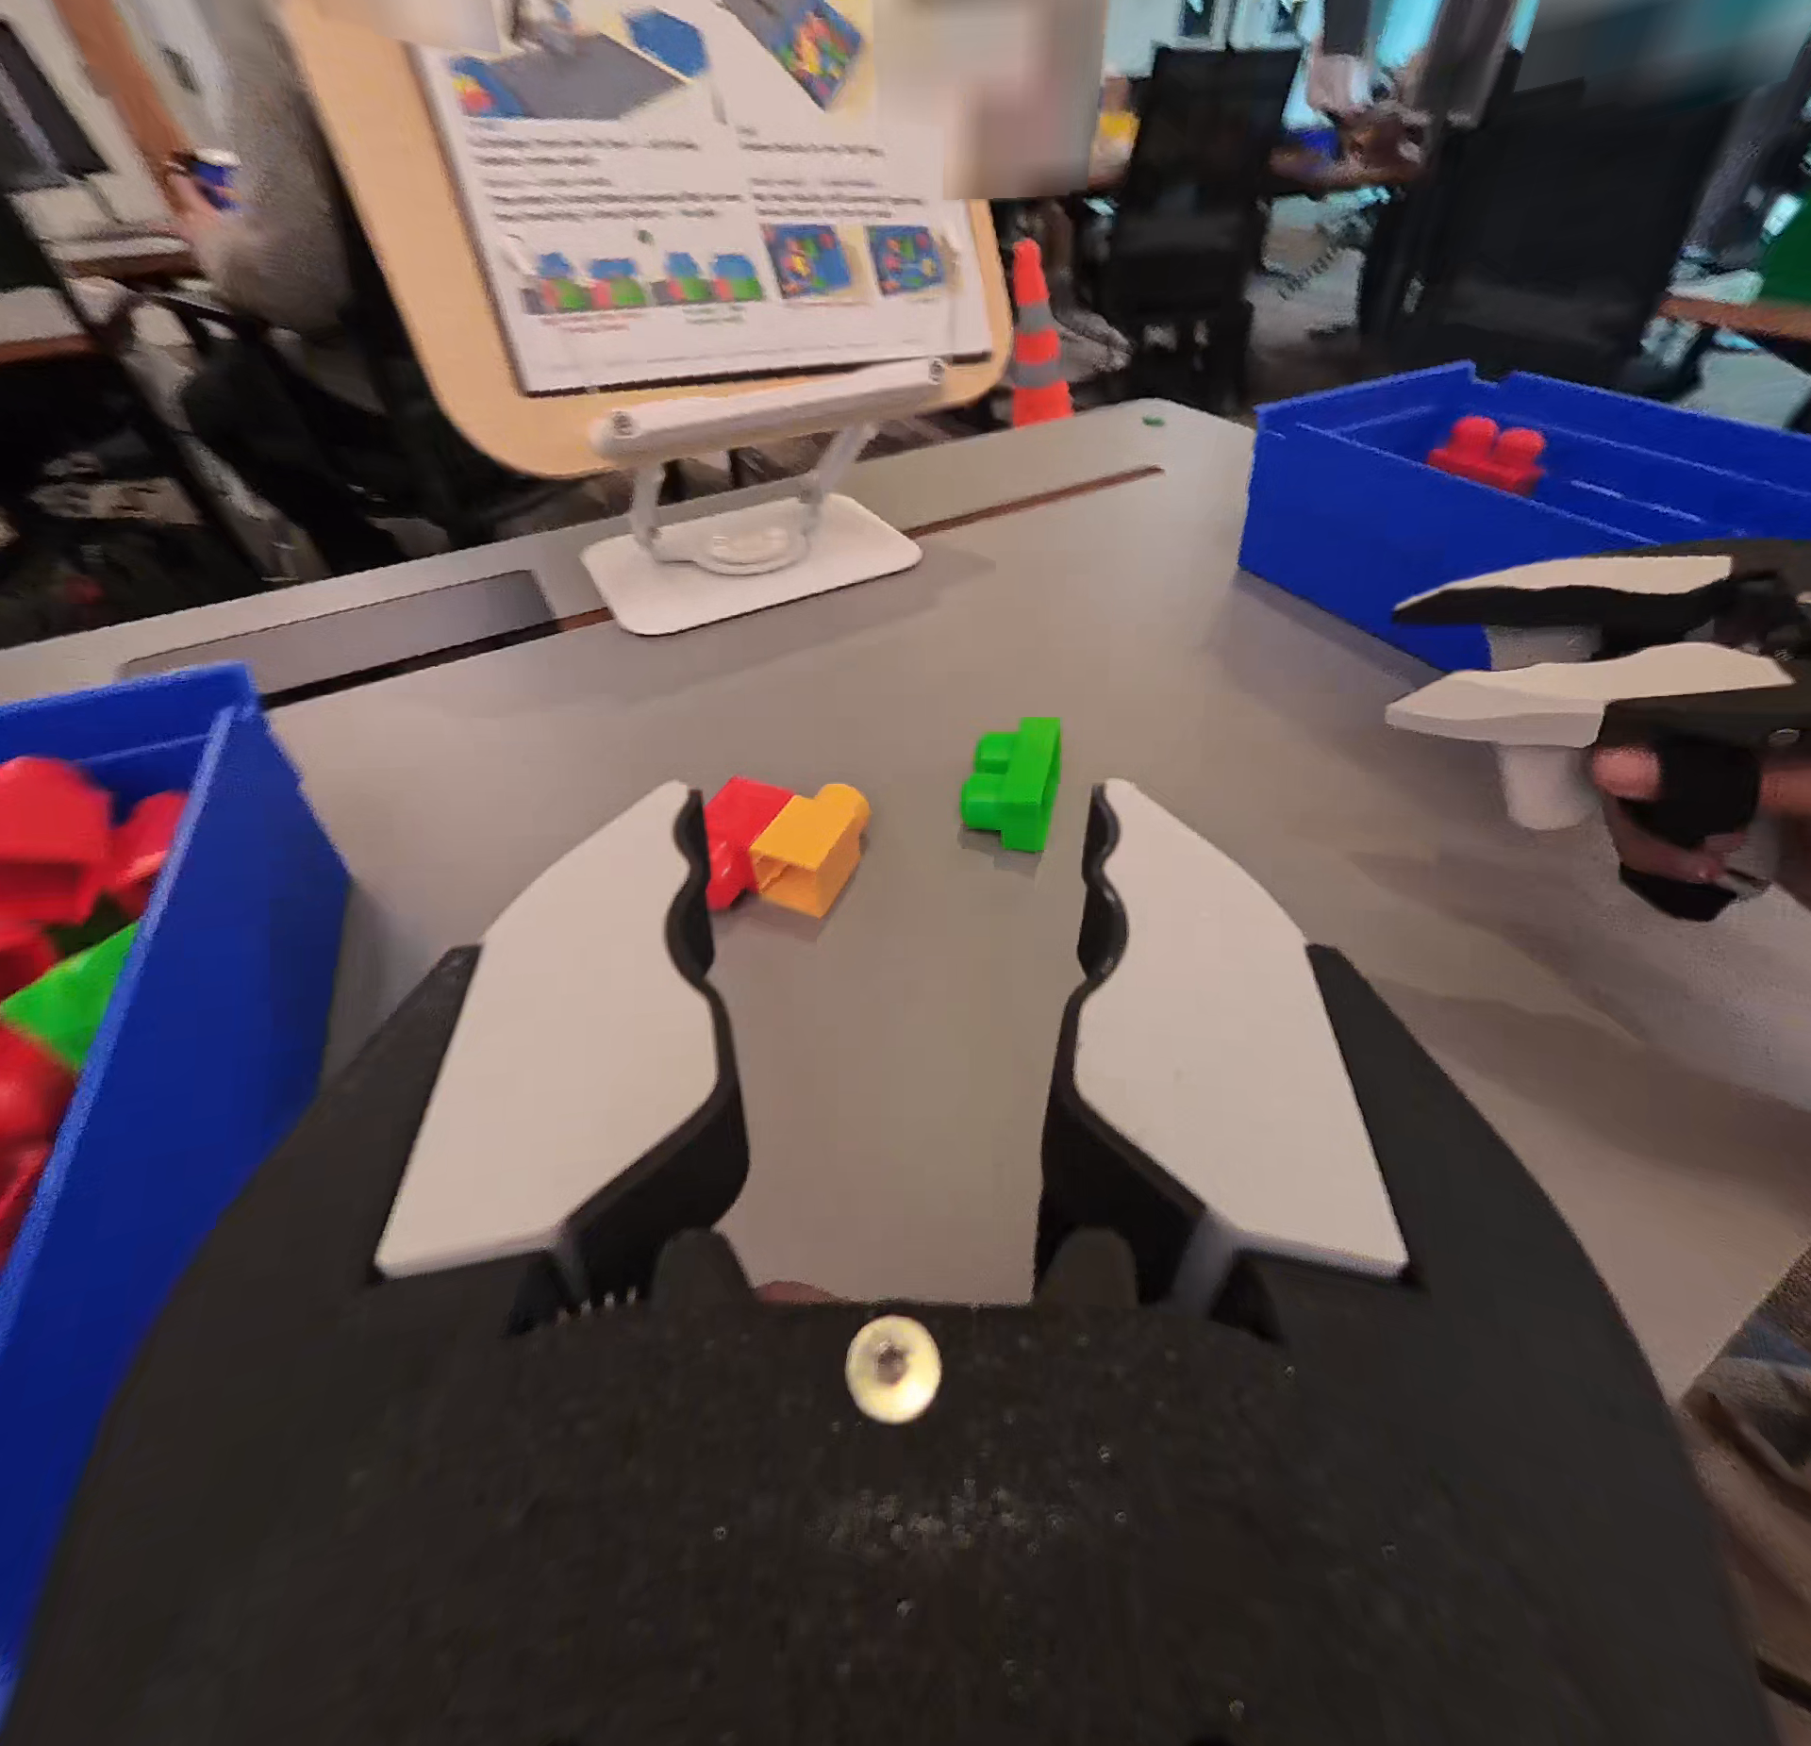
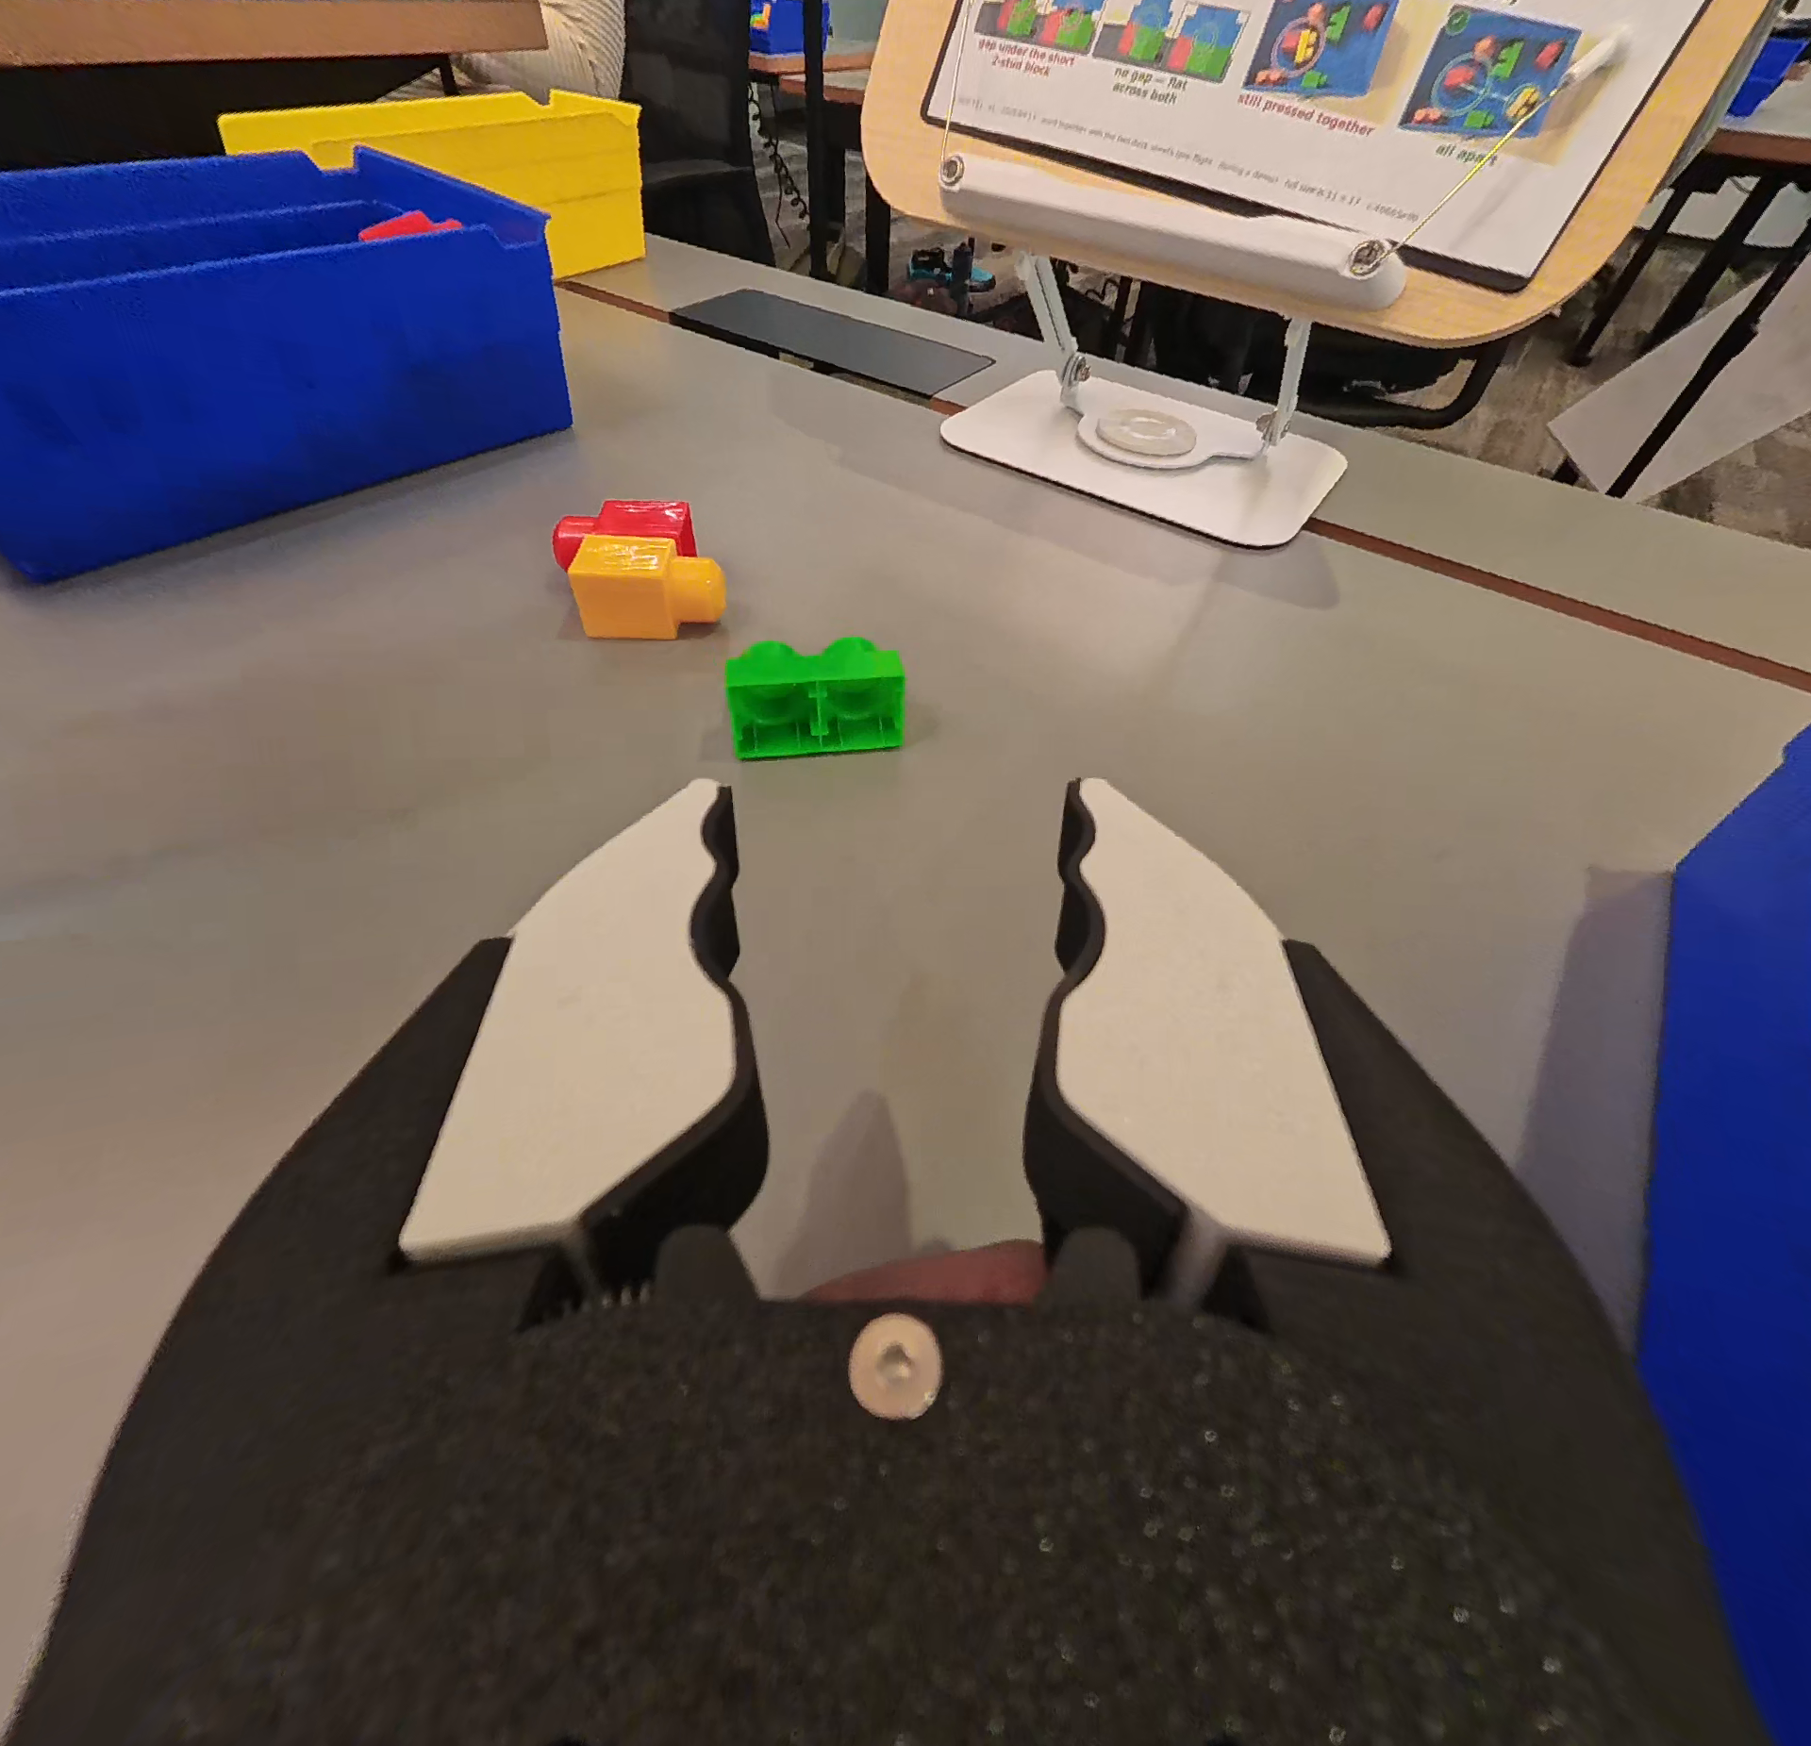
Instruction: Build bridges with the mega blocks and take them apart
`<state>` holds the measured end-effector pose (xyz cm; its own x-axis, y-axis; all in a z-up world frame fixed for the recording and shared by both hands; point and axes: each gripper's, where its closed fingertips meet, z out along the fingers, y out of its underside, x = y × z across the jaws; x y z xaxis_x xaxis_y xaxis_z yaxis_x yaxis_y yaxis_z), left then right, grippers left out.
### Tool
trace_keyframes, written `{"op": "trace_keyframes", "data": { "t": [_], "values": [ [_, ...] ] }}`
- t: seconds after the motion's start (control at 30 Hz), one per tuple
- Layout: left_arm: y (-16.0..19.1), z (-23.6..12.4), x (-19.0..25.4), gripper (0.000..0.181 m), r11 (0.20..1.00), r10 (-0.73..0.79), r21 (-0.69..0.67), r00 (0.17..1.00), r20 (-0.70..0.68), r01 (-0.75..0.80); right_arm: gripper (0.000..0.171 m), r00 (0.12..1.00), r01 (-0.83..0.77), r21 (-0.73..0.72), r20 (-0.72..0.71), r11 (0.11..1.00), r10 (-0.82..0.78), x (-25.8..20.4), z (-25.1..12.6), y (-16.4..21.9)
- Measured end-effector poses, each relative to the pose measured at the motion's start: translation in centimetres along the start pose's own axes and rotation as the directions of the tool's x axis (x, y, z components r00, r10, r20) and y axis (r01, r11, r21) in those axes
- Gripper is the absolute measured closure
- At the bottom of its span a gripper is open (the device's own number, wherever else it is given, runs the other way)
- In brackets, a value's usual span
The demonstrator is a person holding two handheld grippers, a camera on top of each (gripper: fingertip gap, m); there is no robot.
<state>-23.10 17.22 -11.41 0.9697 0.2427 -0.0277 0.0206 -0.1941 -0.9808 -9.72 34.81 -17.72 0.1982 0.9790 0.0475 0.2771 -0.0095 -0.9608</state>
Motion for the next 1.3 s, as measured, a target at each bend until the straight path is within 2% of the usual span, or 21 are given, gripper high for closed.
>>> {"op": "trace_keyframes", "data": {
  "t": [0.13,0.27,0.5,0.6,0.73,0.8,0.9,1.07,1.23,1.3],
  "values": [
    [4.0,-3.0,-0.8,0.107,1.0,0.007,0.007,0.987,0.162,-0.008,0.108,1.0,0.017,-0.01,-0.007,1.0,-0.017,0.0,0.2,0.4],
    [7.4,-4.1,-0.5,0.109,0.999,0.013,-0.045,0.977,0.214,-0.004,0.108,0.999,0.031,-0.019,-0.017,0.999,-0.031,-0.1,0.4,0.5],
    [8.3,-3.8,-0.8,0.108,0.99,0.04,-0.143,0.982,0.185,-0.014,0.108,0.999,0.043,-0.032,-0.017,0.999,-0.044,-0.3,0.6,0.6],
    [8.4,-3.1,-0.4,0.113,0.981,0.016,-0.192,0.994,0.111,0.006,0.108,0.998,0.05,-0.035,-0.022,0.998,-0.051,-0.2,0.5,0.6],
    [7.7,-0.3,0.1,0.118,0.942,-0.009,-0.336,0.999,-0.032,-0.002,0.108,0.999,0.043,-0.033,-0.013,0.999,-0.044,-0.1,0.5,0.6],
    [7.3,2.0,0.4,0.119,0.913,0.006,-0.405,0.992,-0.125,-0.057,0.108,0.999,0.039,-0.032,-0.007,0.999,-0.039,-0.2,0.5,0.7],
    [8.1,5.9,-0.9,0.114,0.842,0.083,-0.516,0.983,-0.164,-0.157,0.108,1.0,0.025,-0.03,0.007,0.999,-0.025,-0.3,0.5,0.7],
    [9.3,10.8,-0.6,0.109,0.766,0.087,-0.596,0.957,-0.276,-0.241,0.108,1.0,0.023,-0.031,0.012,0.999,-0.023,-0.1,0.4,0.7],
    [10.9,13.5,-2.1,0.104,0.665,0.191,-0.669,0.942,-0.275,-0.33,0.108,1.0,0.003,-0.023,0.007,1.0,-0.003,0.5,0.1,0.6],
    [11.3,14.1,-2.4,0.101,0.656,0.19,-0.676,0.94,-0.282,-0.335,0.108,1.0,-0.003,-0.022,0.005,1.0,0.003,0.7,0.0,0.7]
  ]
}}
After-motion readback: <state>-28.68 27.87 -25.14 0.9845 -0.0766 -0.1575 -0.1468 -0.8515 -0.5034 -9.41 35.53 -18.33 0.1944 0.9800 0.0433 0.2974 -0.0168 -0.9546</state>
